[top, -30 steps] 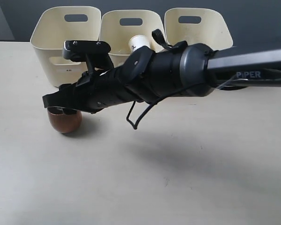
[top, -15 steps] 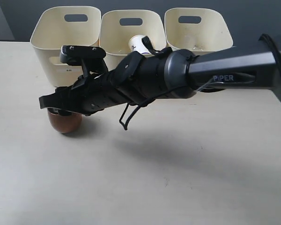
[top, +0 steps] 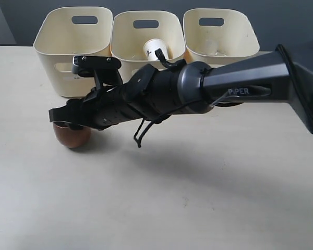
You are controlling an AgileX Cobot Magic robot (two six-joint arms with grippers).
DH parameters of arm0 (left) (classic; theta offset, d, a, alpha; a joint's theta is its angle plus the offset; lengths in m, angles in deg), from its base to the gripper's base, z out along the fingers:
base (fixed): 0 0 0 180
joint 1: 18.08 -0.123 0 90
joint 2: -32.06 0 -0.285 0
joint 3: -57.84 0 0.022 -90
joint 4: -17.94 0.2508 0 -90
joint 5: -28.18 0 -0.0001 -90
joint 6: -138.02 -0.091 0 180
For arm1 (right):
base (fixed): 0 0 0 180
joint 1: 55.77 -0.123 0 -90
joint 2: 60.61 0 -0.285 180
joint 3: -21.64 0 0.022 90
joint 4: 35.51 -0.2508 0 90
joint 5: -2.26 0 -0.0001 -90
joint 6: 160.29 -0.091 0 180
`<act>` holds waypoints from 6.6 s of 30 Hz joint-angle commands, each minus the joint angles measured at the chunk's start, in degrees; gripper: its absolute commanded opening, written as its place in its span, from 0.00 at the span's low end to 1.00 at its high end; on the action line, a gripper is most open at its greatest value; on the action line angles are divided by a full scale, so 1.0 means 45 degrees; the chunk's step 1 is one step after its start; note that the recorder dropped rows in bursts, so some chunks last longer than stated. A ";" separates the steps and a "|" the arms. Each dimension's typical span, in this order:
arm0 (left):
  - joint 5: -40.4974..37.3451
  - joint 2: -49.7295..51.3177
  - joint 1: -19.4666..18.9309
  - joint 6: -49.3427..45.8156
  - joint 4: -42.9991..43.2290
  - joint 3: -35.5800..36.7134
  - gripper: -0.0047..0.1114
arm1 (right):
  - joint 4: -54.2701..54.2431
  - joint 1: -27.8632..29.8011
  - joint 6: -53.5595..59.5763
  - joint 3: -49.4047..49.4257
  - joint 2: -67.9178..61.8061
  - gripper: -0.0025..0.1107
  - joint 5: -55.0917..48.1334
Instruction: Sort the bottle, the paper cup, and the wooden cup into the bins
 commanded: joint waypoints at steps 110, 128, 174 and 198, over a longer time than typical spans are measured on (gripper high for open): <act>0.0010 -0.0063 0.0041 0.0024 0.0108 0.0016 0.04 | 0.1243 0.1209 0.0111 -0.6284 -0.2518 0.56 0.4210; 0.0010 -0.0063 0.0041 0.0024 0.0108 0.0016 0.04 | 0.2805 0.1209 0.0160 -0.6284 -0.1428 0.56 0.0506; 0.0010 -0.0063 0.0041 0.0024 0.0146 0.0016 0.04 | 1.7933 0.2056 -1.0237 -0.5253 0.8474 0.56 -1.3876; 0.0010 -0.0063 0.0041 0.0024 0.0146 0.0016 0.04 | 1.9665 0.2056 -1.5060 0.9639 2.2363 0.56 -1.0752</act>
